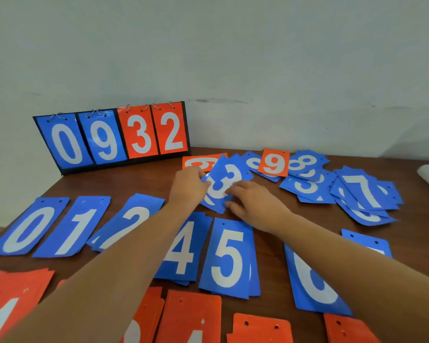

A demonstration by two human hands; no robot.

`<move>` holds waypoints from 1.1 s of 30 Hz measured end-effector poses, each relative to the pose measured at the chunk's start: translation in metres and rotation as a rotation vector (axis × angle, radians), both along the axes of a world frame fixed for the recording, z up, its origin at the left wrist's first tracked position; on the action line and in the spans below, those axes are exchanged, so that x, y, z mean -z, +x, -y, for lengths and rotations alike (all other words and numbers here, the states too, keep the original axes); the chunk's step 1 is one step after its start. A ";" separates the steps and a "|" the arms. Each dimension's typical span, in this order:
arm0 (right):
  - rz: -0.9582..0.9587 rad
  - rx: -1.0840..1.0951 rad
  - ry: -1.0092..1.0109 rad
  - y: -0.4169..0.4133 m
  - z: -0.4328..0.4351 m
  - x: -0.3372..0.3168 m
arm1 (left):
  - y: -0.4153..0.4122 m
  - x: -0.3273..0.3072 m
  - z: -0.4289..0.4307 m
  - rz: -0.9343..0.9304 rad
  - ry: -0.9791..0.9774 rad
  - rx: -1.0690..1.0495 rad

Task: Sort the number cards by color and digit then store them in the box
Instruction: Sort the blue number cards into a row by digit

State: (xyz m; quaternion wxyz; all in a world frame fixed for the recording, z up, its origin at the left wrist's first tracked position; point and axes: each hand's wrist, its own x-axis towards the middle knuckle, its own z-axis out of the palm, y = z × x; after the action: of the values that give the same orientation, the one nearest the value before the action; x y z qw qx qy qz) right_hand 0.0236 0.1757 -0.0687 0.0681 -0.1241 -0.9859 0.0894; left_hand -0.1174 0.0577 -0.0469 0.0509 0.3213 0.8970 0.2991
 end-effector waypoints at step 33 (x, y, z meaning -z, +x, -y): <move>-0.707 0.601 -0.042 0.108 -0.029 -0.069 | 0.112 -0.039 0.029 1.005 0.618 -0.064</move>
State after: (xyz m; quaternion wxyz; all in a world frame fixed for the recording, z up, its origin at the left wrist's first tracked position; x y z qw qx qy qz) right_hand 0.1317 0.2044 0.0003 0.4203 -0.3677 -0.8205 0.1224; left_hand -0.0059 0.0285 -0.0078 0.3645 0.1129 0.6435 0.6636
